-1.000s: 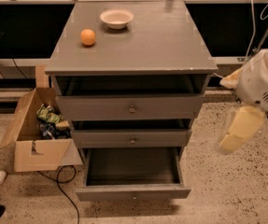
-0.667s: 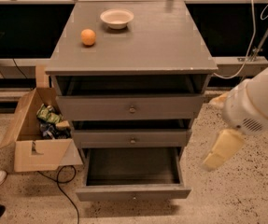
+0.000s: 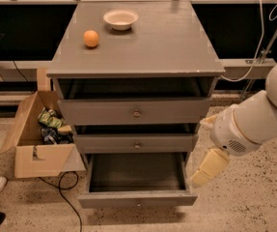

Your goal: Close bottom drawer

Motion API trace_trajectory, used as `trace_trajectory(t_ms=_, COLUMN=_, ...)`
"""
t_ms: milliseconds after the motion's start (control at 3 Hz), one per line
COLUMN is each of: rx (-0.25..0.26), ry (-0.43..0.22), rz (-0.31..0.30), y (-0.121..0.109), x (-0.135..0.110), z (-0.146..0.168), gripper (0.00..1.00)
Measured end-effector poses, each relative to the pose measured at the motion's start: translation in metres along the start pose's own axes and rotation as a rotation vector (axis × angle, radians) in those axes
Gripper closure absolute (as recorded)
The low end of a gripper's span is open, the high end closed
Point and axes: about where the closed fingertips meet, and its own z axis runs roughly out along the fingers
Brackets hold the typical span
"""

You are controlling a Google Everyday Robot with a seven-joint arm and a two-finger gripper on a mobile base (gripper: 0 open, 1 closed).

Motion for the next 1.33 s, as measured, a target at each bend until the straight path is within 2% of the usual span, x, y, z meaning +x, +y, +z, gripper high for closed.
trace_trajectory(t_ms=333, rx=0.000, ry=0.000, rz=0.000, y=0.000, x=0.000, z=0.000, gripper=0.00)
trace_trajectory(t_ms=667, rx=-0.047, ry=-0.048, rz=-0.026, y=-0.002, x=0.007, z=0.032, gripper=0.00)
trace_trajectory(t_ms=1000, rx=-0.203, ry=-0.178, rz=-0.119, y=0.001, x=0.022, z=0.137, gripper=0.00)
trace_trajectory(t_ms=1333, rx=-0.291, ry=-0.211, rz=-0.160, y=0.005, x=0.038, z=0.200, gripper=0.00)
